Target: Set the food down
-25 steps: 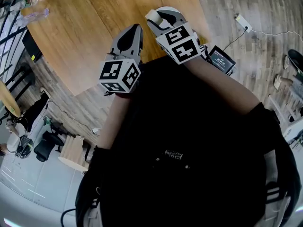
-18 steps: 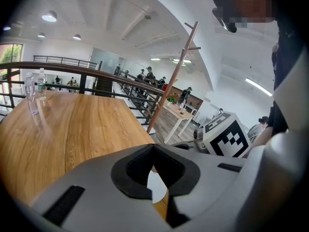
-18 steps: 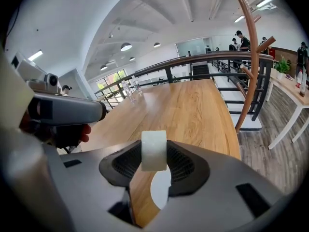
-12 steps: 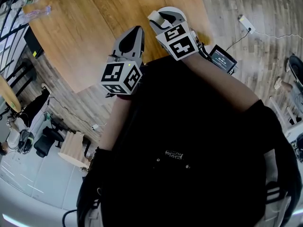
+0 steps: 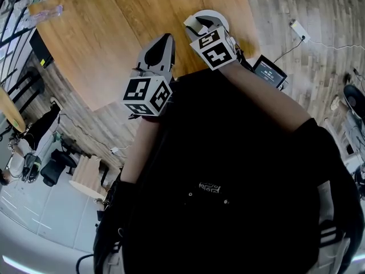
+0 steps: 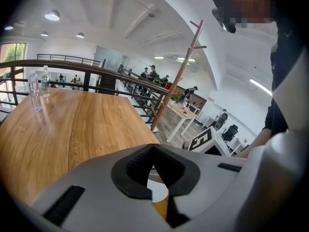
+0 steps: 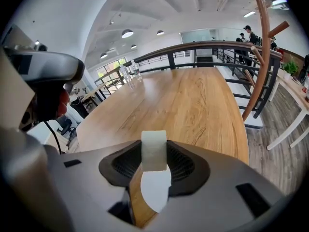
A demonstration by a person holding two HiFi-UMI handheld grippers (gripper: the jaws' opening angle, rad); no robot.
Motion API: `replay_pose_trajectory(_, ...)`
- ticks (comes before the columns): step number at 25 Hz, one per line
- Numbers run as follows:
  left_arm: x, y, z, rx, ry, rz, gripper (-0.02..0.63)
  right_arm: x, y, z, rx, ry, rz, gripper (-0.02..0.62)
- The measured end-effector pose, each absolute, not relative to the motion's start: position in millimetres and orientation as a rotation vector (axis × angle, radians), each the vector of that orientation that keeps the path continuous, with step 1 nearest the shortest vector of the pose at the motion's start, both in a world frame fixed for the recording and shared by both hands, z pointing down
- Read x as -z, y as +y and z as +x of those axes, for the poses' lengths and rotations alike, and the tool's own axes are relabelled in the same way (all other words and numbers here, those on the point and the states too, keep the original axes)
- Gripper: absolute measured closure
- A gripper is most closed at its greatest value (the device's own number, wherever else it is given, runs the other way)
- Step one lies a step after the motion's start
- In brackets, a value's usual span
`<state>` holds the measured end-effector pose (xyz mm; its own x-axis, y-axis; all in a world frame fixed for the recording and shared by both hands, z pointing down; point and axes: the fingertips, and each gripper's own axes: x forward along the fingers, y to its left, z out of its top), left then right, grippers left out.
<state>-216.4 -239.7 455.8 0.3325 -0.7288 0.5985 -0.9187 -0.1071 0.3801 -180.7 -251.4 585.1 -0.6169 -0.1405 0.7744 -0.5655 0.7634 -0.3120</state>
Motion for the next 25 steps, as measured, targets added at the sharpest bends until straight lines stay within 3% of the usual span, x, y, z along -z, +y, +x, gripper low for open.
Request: replay_pose_trajectory(25,-466.5,-240.9,-213.3,-0.364,-1.427,1.863,0.600,-664.6,-224.1,-164.8,-0.573,-1.995,0.404,0.425)
